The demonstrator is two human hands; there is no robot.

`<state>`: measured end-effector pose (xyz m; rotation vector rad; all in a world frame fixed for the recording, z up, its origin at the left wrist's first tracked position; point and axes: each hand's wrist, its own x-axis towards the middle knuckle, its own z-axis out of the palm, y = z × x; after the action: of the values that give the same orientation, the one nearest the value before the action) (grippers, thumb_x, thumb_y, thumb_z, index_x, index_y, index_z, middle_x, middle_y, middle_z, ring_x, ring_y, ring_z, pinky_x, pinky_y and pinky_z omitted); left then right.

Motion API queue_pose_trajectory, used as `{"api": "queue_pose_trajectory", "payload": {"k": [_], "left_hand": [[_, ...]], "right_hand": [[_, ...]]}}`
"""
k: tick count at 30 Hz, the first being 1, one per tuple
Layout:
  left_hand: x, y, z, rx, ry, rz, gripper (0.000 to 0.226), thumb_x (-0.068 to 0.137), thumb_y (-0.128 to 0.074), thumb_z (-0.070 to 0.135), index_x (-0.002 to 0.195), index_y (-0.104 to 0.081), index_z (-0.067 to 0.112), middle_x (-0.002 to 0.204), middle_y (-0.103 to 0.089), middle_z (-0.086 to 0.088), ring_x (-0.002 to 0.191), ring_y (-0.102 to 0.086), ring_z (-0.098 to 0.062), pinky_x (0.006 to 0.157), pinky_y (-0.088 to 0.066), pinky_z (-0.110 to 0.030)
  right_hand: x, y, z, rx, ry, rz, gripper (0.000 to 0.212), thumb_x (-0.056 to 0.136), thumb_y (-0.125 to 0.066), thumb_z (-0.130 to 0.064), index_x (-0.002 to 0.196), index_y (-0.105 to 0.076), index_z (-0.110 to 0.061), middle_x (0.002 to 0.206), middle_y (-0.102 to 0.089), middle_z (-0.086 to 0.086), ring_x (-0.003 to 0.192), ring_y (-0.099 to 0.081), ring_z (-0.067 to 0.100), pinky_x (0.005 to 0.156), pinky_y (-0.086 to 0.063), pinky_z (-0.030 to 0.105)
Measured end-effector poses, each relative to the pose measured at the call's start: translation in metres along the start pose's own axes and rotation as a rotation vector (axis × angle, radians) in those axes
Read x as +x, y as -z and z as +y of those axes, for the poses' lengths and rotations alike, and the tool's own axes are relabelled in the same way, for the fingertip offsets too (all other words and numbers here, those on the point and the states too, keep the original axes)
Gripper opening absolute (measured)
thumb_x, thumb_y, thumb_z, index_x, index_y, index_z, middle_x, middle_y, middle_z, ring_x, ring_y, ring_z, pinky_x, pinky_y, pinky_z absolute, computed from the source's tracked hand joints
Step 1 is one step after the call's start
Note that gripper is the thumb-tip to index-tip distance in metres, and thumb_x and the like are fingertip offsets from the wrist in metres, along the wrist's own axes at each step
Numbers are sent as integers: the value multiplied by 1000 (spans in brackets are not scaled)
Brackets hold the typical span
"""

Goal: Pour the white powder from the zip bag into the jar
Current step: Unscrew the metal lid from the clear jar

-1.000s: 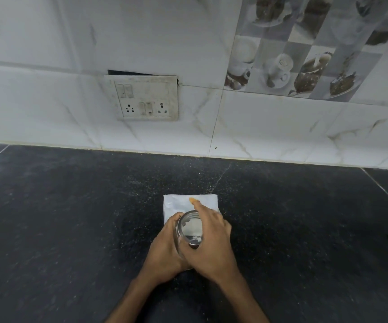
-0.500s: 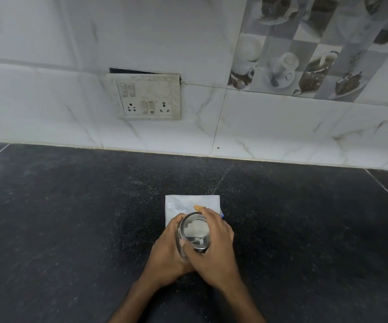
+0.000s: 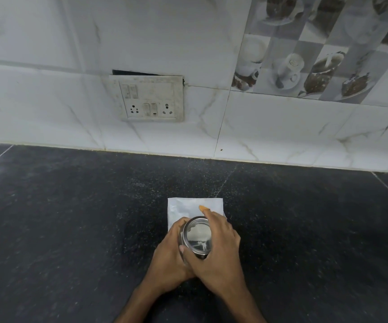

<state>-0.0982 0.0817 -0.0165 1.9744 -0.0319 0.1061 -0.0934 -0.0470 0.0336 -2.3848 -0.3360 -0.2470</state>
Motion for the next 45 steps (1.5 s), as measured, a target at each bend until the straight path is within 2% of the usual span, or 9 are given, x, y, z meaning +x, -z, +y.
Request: {"api": "queue_pose_trajectory", "payload": {"k": [6, 10, 14, 18, 22, 26, 30, 34, 45], "left_hand": [[0, -1, -2, -6, 18, -8, 80, 62, -89, 39, 129, -46, 38, 126, -63, 19, 114, -63, -2, 97, -54, -39], [1, -2, -1, 0, 0, 7, 86, 58, -90, 40, 130, -43, 45, 127, -61, 23, 116, -61, 3, 98, -53, -35], [1, -3, -5, 16, 8, -2, 83, 60, -90, 36, 129, -43, 43, 126, -61, 22, 113, -63, 1, 96, -54, -38], [1, -2, -3, -1, 4, 4, 87, 58, -90, 38, 130, -43, 46, 127, -61, 22, 115, -62, 1, 97, -53, -35], [1, -2, -5, -10, 13, -6, 83, 59, -90, 35, 129, -45, 40, 125, -63, 20, 112, -64, -1, 95, -54, -39], [2, -3, -5, -5, 6, 6, 87, 56, -92, 37, 129, -45, 43, 126, -62, 21, 115, -63, 0, 97, -53, -36], [1, -1, -4, 7, 6, -10, 89, 55, -92, 35, 129, -44, 43, 125, -62, 21, 113, -63, 0, 95, -55, -38], [1, 0, -2, 4, 5, -7, 90, 54, -94, 35, 126, -43, 51, 124, -62, 25, 113, -63, 3, 95, -54, -33], [0, -1, -4, -5, 2, -23, 92, 55, -94, 34, 128, -41, 48, 126, -62, 21, 115, -62, -1, 96, -54, -40]], "right_hand": [[5, 10, 1, -12, 30, 18, 95, 63, -65, -72, 144, -26, -43, 138, -36, -31, 130, -27, -12, 112, -15, 27], [5, 7, 5, 22, 64, -64, 71, 71, -65, -50, 136, -37, -45, 134, -45, -25, 129, -36, -6, 114, -25, 40], [8, 11, 5, -1, 63, -48, 82, 67, -66, -63, 139, -36, -40, 140, -38, -27, 135, -23, -10, 117, -15, 30], [6, 6, 9, 0, 75, -103, 73, 69, -67, -48, 134, -36, -44, 135, -42, -27, 130, -33, -9, 115, -24, 40], [9, 12, 10, 31, 75, -72, 87, 65, -70, -63, 140, -31, -43, 141, -35, -31, 136, -22, -11, 116, -13, 27], [9, 10, 12, 70, 69, -127, 76, 68, -69, -48, 136, -33, -49, 134, -43, -31, 131, -32, -11, 114, -23, 39], [12, 13, 11, 24, 71, -129, 87, 65, -68, -62, 142, -32, -43, 137, -38, -32, 133, -28, -11, 115, -13, 26], [10, 11, 14, 93, 39, -134, 78, 69, -73, -47, 137, -35, -47, 133, -43, -33, 130, -31, -12, 115, -23, 37], [13, 16, 9, 58, 51, -149, 92, 66, -70, -63, 144, -24, -49, 137, -37, -34, 130, -27, -13, 114, -16, 29]]}}
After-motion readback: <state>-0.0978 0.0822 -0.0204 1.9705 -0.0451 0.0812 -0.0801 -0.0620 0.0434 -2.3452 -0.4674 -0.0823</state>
